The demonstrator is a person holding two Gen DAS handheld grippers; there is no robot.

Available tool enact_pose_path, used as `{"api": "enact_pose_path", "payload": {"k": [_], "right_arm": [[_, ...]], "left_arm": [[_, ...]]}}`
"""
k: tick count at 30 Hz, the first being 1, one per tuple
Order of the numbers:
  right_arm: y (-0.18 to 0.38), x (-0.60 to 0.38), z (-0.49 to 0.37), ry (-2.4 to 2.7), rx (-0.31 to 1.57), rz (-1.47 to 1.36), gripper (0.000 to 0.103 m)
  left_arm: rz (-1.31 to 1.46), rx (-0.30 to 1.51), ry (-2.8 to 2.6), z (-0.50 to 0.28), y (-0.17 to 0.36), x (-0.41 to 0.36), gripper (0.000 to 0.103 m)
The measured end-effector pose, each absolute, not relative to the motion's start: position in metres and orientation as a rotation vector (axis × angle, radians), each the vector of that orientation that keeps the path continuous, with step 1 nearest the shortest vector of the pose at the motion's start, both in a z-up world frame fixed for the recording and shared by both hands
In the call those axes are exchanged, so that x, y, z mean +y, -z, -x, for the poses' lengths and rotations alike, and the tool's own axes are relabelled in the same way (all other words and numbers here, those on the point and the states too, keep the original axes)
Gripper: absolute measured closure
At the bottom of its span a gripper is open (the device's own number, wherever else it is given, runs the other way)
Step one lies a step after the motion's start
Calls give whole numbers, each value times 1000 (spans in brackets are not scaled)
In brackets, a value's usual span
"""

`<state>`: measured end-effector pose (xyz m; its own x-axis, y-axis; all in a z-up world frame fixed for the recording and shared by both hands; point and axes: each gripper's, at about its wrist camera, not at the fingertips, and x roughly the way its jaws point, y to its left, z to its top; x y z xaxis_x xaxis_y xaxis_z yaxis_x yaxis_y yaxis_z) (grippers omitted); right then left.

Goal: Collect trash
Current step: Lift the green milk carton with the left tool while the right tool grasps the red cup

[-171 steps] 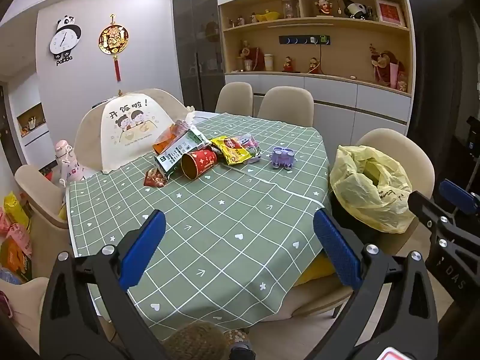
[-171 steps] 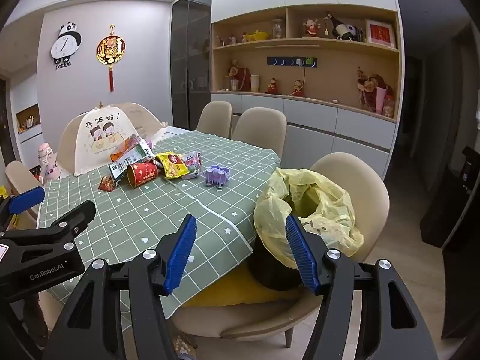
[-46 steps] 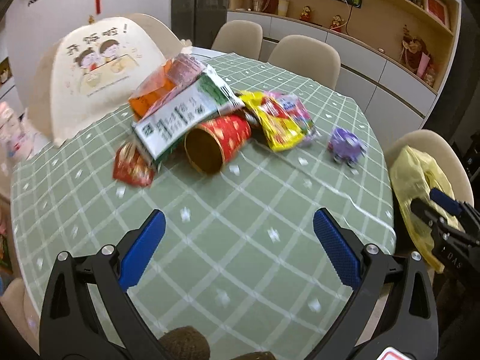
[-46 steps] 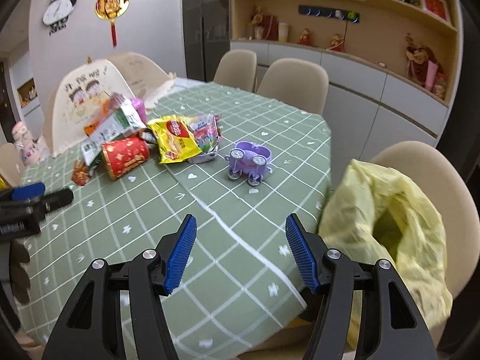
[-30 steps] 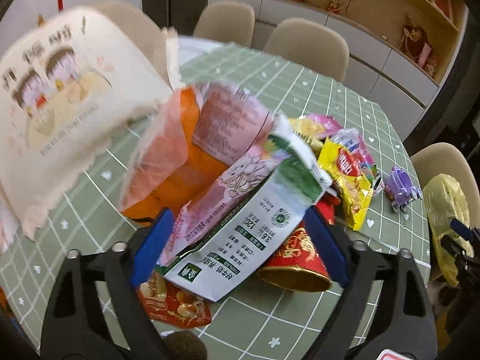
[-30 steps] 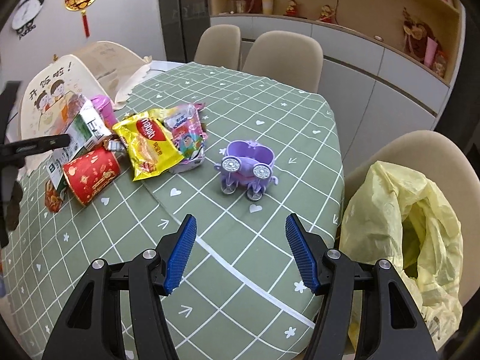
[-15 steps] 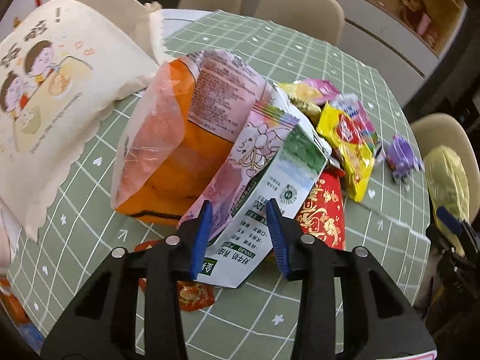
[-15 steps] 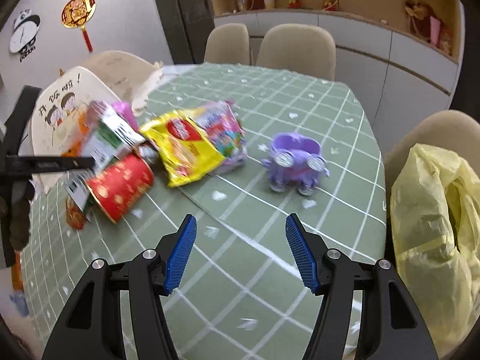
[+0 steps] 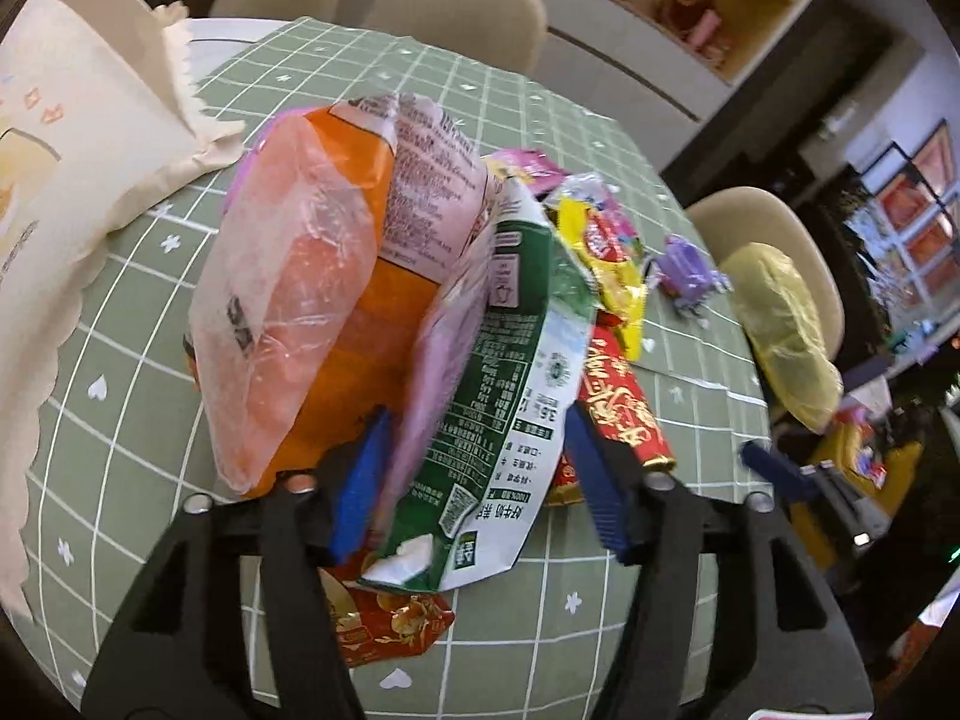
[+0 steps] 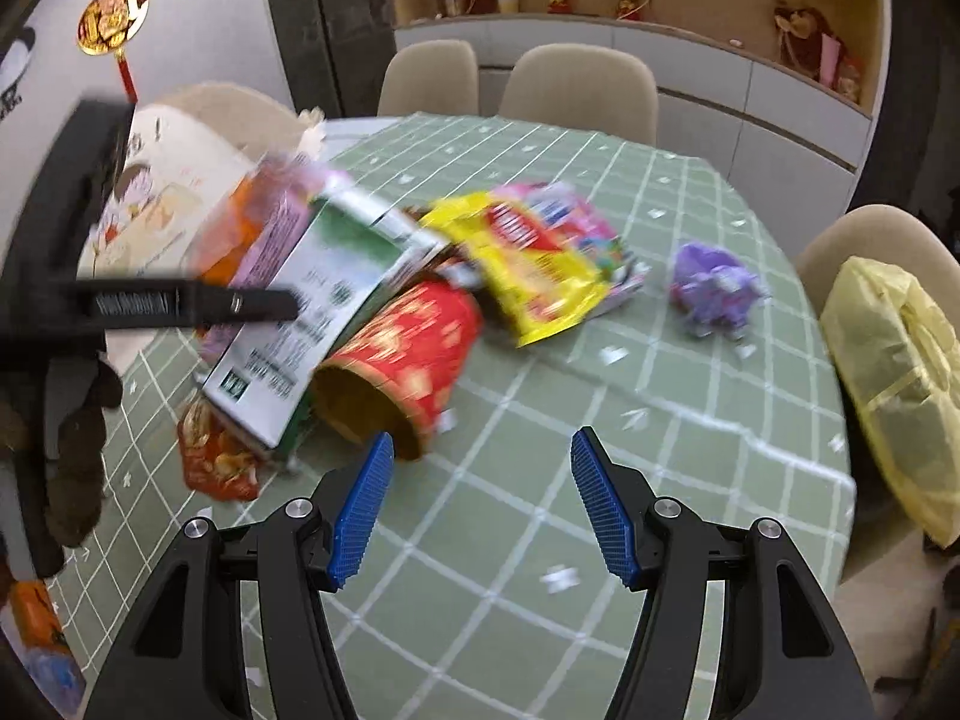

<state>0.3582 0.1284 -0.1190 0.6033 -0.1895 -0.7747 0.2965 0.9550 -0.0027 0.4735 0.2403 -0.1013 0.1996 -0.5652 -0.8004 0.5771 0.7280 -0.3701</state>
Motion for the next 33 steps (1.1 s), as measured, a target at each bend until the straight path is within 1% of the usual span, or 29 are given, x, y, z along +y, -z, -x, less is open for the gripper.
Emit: {"api": "enact_pose_path", "payload": {"k": [4,9,13,19,22,25,29,33], "right_arm": [[130,127,-377,352,896,-110,44],[120,97,-386,448,880,-172,44],[113,75,-383,541,876,-142,44],[110,32,-355,656,878,-183,44],[108,28,-340,654,872,-205,45],[98,37,-332,581,839,-228,44],[87,61,-345,469,819,-199,45],[94,71,-370,431,845,-157,45]], "left_arm": [[-24,1081,822,-472,91,242,45],[-63,1038,821,-463,73,244,45],[-124,1027,881,-452,65,229,45],[-203,1061,852,-454,90,197,45],[-273,1047,793,-459,99,183,45],[-275,1069,756,-471,109,178,45],[-249,1114,777,-483,119,178,45],[-234,1154,808,-491,123,180,46]]}}
